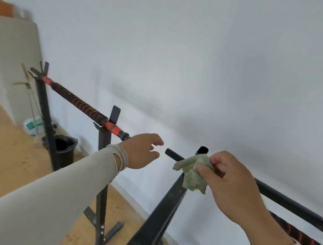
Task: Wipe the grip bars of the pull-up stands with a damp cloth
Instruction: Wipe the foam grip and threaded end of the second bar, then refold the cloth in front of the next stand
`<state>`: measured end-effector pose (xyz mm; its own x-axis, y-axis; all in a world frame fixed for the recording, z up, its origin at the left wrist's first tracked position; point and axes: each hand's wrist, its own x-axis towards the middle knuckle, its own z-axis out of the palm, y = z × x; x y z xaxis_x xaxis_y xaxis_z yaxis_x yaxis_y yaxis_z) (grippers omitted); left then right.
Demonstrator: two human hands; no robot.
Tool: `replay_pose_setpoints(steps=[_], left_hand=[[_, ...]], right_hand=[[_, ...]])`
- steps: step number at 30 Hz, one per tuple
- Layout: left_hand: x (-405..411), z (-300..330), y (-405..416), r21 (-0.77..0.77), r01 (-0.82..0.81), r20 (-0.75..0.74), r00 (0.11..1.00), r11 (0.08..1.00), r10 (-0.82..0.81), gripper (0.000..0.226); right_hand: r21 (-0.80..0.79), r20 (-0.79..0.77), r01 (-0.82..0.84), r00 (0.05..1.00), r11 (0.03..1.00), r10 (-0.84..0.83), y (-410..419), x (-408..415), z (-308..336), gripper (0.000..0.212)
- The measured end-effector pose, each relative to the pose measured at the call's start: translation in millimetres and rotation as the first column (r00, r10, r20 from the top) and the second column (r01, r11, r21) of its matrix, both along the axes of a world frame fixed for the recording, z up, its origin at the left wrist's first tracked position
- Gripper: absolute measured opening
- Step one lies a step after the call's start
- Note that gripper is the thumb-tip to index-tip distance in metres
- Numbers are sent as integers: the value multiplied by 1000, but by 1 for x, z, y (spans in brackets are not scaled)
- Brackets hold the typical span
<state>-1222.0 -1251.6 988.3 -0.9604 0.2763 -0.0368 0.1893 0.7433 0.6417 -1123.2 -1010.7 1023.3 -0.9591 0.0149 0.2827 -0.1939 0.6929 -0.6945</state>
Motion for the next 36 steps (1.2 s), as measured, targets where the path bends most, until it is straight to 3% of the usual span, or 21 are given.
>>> replay_pose_setpoints(steps=[4, 8, 10, 12, 14, 17, 19, 22, 25, 28, 30, 31, 36], left_hand=[[88, 6, -31, -30, -118, -62, 991, 993, 116, 30], [171, 20, -55, 162, -281, -106, 948, 946, 300, 20], [205, 30, -68, 302, -366, -147, 894, 880, 422, 21], [235, 38, -83, 540, -400, 5, 881, 740, 473, 44], [260, 45, -98, 660, -391, 159, 907, 642, 389, 62], [288, 47, -117, 756, -360, 148, 907, 546, 393, 36], [300, 44, -130, 816, -394, 155, 853, 422, 498, 17], [313, 36, -153, 781, -485, 119, 735, 395, 667, 14], [326, 33, -181, 782, -510, 111, 680, 359, 725, 11], [336, 33, -217, 776, -527, 133, 675, 348, 726, 8], [343, 32, -243, 773, -522, 139, 693, 360, 707, 10], [346, 31, -258, 783, -510, 150, 711, 356, 687, 13], [357, 16, -330, 835, -484, 271, 775, 262, 571, 30]], right_hand=[[-317, 63, -111, 989, 942, 137, -31, 33, 10, 15], [-472, 84, -215, 954, 855, 286, -80, 60, 13, 11], [-513, 84, -268, 930, 816, 358, -106, 76, 16, 9], [-568, 118, -299, 892, 766, 436, -131, 93, 19, 12], [-666, 164, -313, 824, 677, 543, -152, 110, 22, 20], [-781, 220, -270, 725, 564, 652, -180, 129, 20, 21], [-849, 275, -165, 674, 503, 686, -196, 138, 13, 27], [-911, 336, -7, 570, 413, 750, -222, 149, -3, 51], [-874, 312, -172, 519, 455, 795, -250, 161, -17, 58], [-702, 298, -380, 612, 602, 733, -282, 167, -25, 32], [-674, 294, -364, 666, 643, 686, -306, 163, -30, 15], [-686, 295, -336, 682, 645, 669, -319, 162, -32, 17], [-841, 266, -157, 713, 517, 649, -394, 171, -42, 28]])
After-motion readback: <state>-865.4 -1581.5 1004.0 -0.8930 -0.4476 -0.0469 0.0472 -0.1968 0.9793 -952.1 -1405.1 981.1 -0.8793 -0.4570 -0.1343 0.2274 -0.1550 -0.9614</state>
